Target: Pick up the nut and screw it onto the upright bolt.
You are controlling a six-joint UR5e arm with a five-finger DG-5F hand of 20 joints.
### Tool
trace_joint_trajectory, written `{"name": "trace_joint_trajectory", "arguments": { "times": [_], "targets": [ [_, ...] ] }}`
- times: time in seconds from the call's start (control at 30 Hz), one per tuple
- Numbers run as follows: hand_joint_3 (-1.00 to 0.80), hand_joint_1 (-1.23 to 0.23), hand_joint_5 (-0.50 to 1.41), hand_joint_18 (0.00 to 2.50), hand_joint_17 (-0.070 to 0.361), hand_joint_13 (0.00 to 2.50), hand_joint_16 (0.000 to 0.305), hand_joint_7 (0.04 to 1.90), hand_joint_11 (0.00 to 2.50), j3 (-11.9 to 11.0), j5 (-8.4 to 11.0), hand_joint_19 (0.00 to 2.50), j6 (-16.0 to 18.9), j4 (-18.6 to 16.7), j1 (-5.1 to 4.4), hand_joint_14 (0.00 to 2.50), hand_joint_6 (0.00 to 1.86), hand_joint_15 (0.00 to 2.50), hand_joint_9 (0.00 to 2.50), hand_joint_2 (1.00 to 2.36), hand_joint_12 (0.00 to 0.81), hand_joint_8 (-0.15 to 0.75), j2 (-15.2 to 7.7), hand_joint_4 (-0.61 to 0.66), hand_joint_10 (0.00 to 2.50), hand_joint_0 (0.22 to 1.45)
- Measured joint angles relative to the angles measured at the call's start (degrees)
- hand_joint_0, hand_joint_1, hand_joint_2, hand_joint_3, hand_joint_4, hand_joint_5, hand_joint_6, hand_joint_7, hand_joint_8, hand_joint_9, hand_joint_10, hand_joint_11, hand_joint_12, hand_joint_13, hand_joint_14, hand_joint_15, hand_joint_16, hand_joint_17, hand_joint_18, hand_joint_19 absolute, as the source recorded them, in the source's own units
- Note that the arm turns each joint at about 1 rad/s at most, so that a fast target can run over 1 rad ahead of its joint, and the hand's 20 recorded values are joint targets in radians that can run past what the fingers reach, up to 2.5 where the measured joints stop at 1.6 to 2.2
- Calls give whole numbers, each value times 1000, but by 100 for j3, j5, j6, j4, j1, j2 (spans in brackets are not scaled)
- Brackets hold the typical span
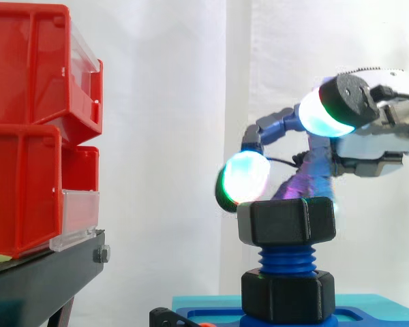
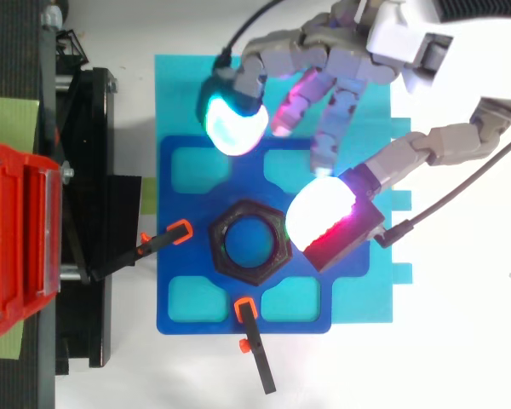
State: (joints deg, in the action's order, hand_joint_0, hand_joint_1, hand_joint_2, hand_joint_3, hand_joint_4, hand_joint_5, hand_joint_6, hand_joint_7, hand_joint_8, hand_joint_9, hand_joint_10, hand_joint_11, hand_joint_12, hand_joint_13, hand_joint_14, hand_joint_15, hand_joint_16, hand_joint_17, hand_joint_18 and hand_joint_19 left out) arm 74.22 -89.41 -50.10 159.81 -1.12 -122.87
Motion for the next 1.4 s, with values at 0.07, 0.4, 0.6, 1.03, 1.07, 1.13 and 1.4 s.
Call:
{"name": "trace_joint_trajectory", "arguments": {
  "times": [0.07, 0.4, 0.6, 1.03, 1.07, 1.13, 1.4],
  "targets": [
    [-500, -482, -169, 492, 121, 627, 54, 685, 68, -78, -18, 263, -3, 61, 17, 2, 502, 64, 949, 1000, 375, 288, -1, 170, 0, 451],
    [-500, -464, -211, 0, 129, 0, 57, 589, 0, -315, -83, 0, -73, 57, 41, 0, 501, 0, 322, 1000, 379, 245, -7, 118, 0, 421],
    [-500, -463, -207, 0, 133, 0, 59, 593, 0, -318, -61, 0, -83, -45, -42, 0, 501, 0, 230, 1000, 381, 234, -93, 116, 0, 411],
    [-500, -466, -185, 0, 134, 0, 59, 602, 0, -319, -50, 0, -28, -209, -222, 0, 501, 0, 298, 1000, 380, 238, -303, 81, 0, 413],
    [-500, -466, -184, 0, 134, 0, 59, 603, 0, -319, -51, 0, -28, -205, -228, 0, 501, 0, 300, 1000, 380, 238, -305, 81, 0, 413],
    [-500, -468, -180, 0, 133, 0, 59, 620, 0, -316, -51, 0, -27, -186, -241, 0, 501, 0, 315, 1000, 380, 242, -306, 85, 0, 413],
    [-500, -471, -179, 0, 132, 0, 59, 650, 0, -204, -29, 0, -26, -124, -317, 0, 501, 0, 341, 1000, 382, 254, -308, 115, 0, 411]
  ]
}}
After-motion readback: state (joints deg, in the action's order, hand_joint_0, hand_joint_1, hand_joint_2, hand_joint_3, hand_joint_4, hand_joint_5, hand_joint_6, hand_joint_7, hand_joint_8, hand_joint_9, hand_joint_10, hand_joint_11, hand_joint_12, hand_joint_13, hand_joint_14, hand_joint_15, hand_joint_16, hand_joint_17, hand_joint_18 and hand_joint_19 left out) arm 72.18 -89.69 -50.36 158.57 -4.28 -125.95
